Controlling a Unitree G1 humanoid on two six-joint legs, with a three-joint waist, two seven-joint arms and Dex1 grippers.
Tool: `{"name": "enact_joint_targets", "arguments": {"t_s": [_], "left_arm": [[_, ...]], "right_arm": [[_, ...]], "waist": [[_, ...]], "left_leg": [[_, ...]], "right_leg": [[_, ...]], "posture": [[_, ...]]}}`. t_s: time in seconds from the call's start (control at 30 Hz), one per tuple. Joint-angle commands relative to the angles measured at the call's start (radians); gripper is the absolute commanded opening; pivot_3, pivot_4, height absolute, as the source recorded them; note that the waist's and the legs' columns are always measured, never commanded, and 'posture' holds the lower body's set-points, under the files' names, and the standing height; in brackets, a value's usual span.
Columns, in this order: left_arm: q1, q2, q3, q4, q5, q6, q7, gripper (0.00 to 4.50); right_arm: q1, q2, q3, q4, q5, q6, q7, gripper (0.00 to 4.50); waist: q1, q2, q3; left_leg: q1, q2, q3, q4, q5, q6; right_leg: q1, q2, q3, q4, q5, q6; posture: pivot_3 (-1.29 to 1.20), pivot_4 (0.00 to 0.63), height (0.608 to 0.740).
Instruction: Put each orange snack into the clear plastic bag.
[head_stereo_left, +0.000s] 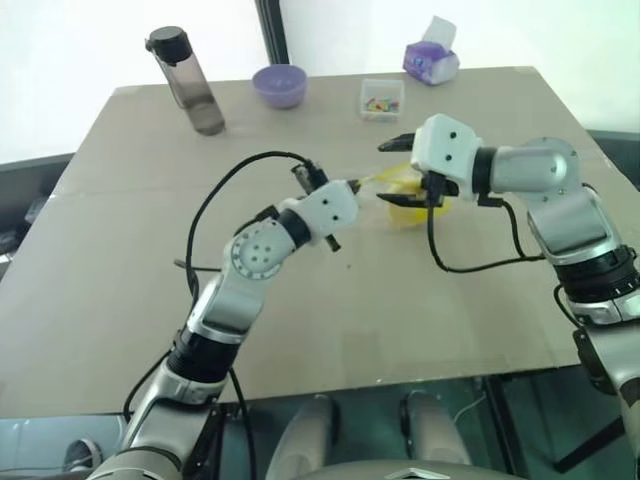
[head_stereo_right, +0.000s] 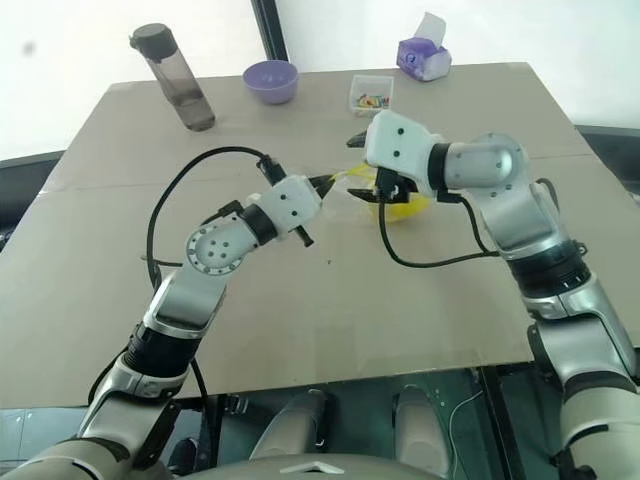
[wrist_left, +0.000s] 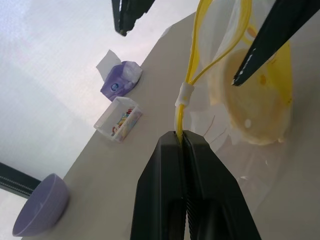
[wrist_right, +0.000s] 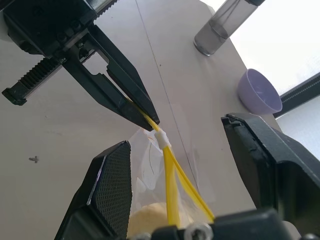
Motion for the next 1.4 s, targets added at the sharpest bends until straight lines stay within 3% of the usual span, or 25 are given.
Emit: {"name": "enact_joint_targets", "arguments": {"t_s": [0.03,0.17,0.3,1.33,1.4], "left_arm": [[-0.032,0.008,-0.001,-0.055,0.021,0.002,-0.011,0.0],[-0.03,0.007,0.004,-0.058,0.025,0.003,-0.017,0.0],[-0.028,0.008,0.006,-0.055,0.028,-0.002,-0.016,0.0],[-0.027,-0.005,-0.008,-0.066,0.049,-0.026,-0.019,0.0],[-0.026,-0.005,-0.009,-0.066,0.051,-0.024,-0.019,0.0]], "right_arm": [[-0.039,0.01,-0.009,0.002,-0.012,-0.044,-0.005,3.32],[-0.04,0.014,-0.008,0.021,-0.024,-0.063,0.002,2.17],[-0.038,0.013,-0.008,0.03,-0.038,-0.073,0.001,0.4],[-0.011,0.016,-0.001,0.025,-0.067,-0.076,0.02,0.4],[-0.01,0.015,-0.001,0.022,-0.067,-0.075,0.022,0.18]], "waist": [[0.0,0.0,0.0],[-0.001,0.0,0.0],[-0.001,0.0,0.0],[-0.002,0.0,0.0],[-0.002,0.0,0.0]], "left_leg": [[0.0,0.0,0.0,0.0,0.0,0.0],[0.0,0.0,0.0,0.0,0.0,0.0],[0.0,0.0,0.0,0.0,0.0,0.0],[0.0,0.0,0.0,0.0,0.0,0.0],[0.0,0.0,0.0,0.0,0.0,0.0]], "right_leg": [[0.0,0.0,0.0,0.0,0.0,0.0],[0.0,0.0,0.0,0.0,0.0,0.0],[0.0,0.0,0.0,0.0,0.0,0.0],[0.0,0.0,0.0,0.001,0.0,0.0],[0.0,0.0,0.0,0.001,0.0,0.0]], "posture": [[0.0,0.15,0.739],[0.0,0.15,0.739],[0.0,0.15,0.739],[0.0,0.15,0.739],[0.0,0.15,0.739]]}}
